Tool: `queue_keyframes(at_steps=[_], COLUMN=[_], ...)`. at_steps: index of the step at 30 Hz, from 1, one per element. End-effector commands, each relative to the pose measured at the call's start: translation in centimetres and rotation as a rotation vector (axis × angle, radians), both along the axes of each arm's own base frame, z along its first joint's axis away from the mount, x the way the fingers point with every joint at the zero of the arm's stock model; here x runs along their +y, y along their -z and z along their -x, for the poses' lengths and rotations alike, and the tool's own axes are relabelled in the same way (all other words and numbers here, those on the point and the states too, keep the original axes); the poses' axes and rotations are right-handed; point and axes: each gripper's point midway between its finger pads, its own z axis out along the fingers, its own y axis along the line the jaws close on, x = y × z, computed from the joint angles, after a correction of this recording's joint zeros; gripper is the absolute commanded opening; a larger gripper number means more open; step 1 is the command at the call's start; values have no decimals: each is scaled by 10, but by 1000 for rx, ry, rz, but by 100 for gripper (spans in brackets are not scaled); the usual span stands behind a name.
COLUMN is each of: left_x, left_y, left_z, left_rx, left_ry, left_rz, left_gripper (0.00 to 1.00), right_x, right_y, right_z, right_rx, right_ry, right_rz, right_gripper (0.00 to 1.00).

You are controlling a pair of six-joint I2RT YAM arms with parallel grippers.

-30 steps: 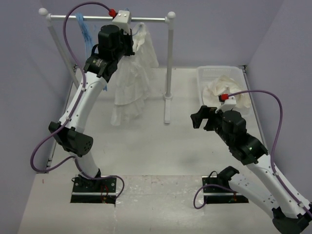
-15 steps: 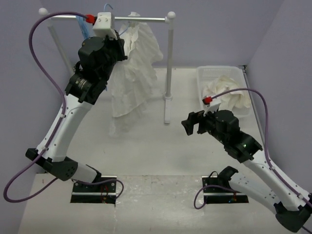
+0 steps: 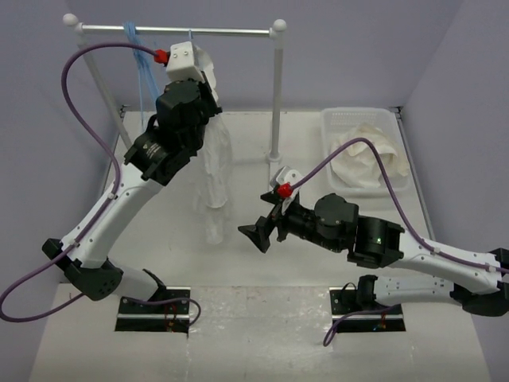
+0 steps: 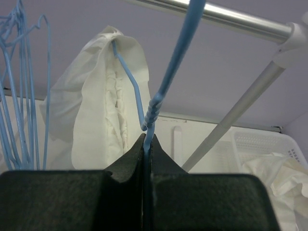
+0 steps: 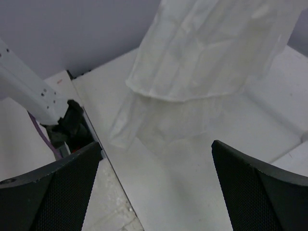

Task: Remove the skirt from the hanger

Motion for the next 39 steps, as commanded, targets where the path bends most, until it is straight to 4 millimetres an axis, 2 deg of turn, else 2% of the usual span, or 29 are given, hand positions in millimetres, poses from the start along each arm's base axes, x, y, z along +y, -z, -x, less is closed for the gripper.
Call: queue_keyframes(at_steps=[1, 5, 7, 9, 11, 13, 15, 16, 17, 19, 20, 21, 22, 25, 28, 29, 31, 34, 37, 39], left_x=[-2, -7, -8, -10, -12, -12, -10, -11, -10, -7, -6, -5, -4, -2, 3, 4, 9, 16, 20, 24], left_y=[-32, -37, -35, -34, -35, -38, -40, -41, -42, -44, -45, -48, -50, -55, -63, -67, -74, -84, -87, -88], left_z=[19, 28, 31, 33, 37, 42, 45, 47, 48, 49, 49, 50, 50, 51, 52, 52, 53, 55, 55, 56], left_rx=[-85, -94, -88, -85, -81, -85, -89, -90, -92, -96, -98, -103, -107, -120, -142, -150, -162, -182, -185, -189], left_ry=[-18, -27, -47, -41, -35, -31, -29, -22, -17, -26, -29, -34, -34, -43, -55, -56, -75, -102, -123, -141], left_rz=[102, 86, 76, 76, 90, 102, 109, 115, 118, 118, 117, 121, 120, 114, 108, 105, 98, 100, 91, 82], left_gripper=[0, 0, 0, 0, 0, 0, 0, 0, 0, 0, 0, 0, 0, 0, 0, 0, 0, 0, 0, 0], right_x=[16, 30, 42, 46, 52, 50, 55, 56, 60, 66, 68, 70, 70, 69, 62, 55, 45, 20, 5, -19], right_y=[-66, -84, -91, -101, -96, -91, -77, -70, -59, -50, -47, -39, -36, -21, 16, 49, 88, 173, 203, 225], right_z=[-16, -39, -40, -43, -51, -60, -68, -69, -72, -68, -64, -62, -61, -57, -51, -47, -41, -22, -13, -12], right_rx=[-64, -61, -55, -53, -42, -8, 16, 25, 32, 62, 70, 88, 99, 121, 175, 218, 273, 445, 514, 544], right_ry=[93, 215, 203, 217, 254, 332, 388, 401, 408, 389, 370, 362, 358, 350, 348, 363, 384, 443, 469, 547], right_rz=[-208, -254, -254, -274, -265, -262, -231, -210, -183, -164, -160, -155, -157, -152, -120, -65, 13, 144, 142, 166], right_gripper=[99, 99, 99, 99, 99, 99, 95, 90, 69, 44, 28, 21, 0, 0, 0, 0, 0, 0, 0, 0])
